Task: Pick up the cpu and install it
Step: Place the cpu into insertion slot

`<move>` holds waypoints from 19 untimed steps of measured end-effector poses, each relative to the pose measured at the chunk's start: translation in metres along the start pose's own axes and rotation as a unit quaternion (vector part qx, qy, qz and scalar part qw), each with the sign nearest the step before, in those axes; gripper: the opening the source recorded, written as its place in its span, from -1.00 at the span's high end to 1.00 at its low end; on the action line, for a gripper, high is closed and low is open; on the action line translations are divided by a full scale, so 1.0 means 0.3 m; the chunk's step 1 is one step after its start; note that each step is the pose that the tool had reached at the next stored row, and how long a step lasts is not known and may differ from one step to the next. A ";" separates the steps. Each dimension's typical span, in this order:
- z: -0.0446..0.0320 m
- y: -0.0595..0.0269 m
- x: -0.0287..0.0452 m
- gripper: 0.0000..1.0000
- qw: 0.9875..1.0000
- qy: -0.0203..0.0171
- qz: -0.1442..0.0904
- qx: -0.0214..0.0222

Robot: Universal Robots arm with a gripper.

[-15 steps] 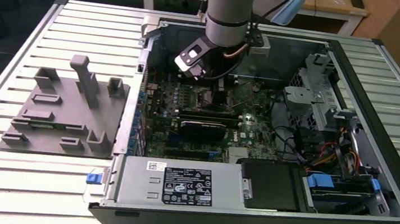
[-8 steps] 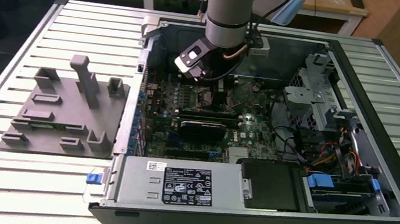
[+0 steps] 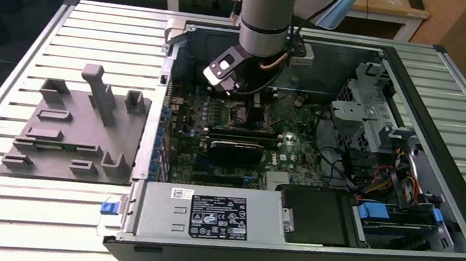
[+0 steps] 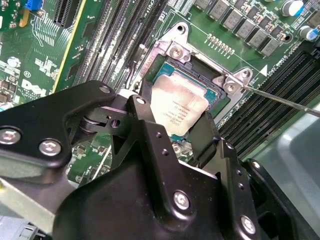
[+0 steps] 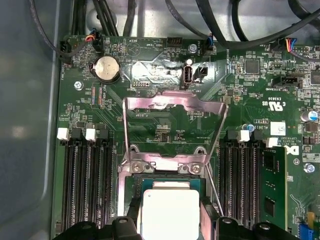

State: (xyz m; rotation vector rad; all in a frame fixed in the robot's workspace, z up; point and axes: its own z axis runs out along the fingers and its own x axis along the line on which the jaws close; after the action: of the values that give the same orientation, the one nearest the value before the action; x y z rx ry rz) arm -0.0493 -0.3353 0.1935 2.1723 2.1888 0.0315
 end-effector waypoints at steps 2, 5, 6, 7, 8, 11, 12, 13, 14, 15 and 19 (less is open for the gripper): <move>0.001 0.000 0.001 -0.08 1.000 0.000 -0.001 0.000; 0.001 0.000 0.002 -0.08 1.000 0.001 -0.010 0.000; 0.001 0.000 0.002 -0.08 1.000 0.001 -0.012 0.000; 0.001 0.000 0.003 -0.08 1.000 0.001 -0.013 0.000; 0.001 0.000 0.003 -0.08 1.000 0.001 -0.014 0.000; 0.002 -0.001 0.003 -0.08 1.000 0.001 -0.014 0.000; 0.003 -0.002 0.004 -0.08 1.000 0.001 -0.013 0.000; 0.003 -0.002 0.004 -0.08 1.000 0.001 -0.014 0.000; 0.003 -0.003 0.005 -0.08 1.000 0.001 -0.014 0.000; 0.004 -0.004 0.005 -0.08 1.000 0.001 -0.014 0.000; 0.006 -0.004 0.006 -0.08 1.000 0.001 -0.014 0.000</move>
State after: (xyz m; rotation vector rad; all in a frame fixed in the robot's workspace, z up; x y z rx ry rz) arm -0.0505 -0.3336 0.1917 2.1425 2.2187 0.0327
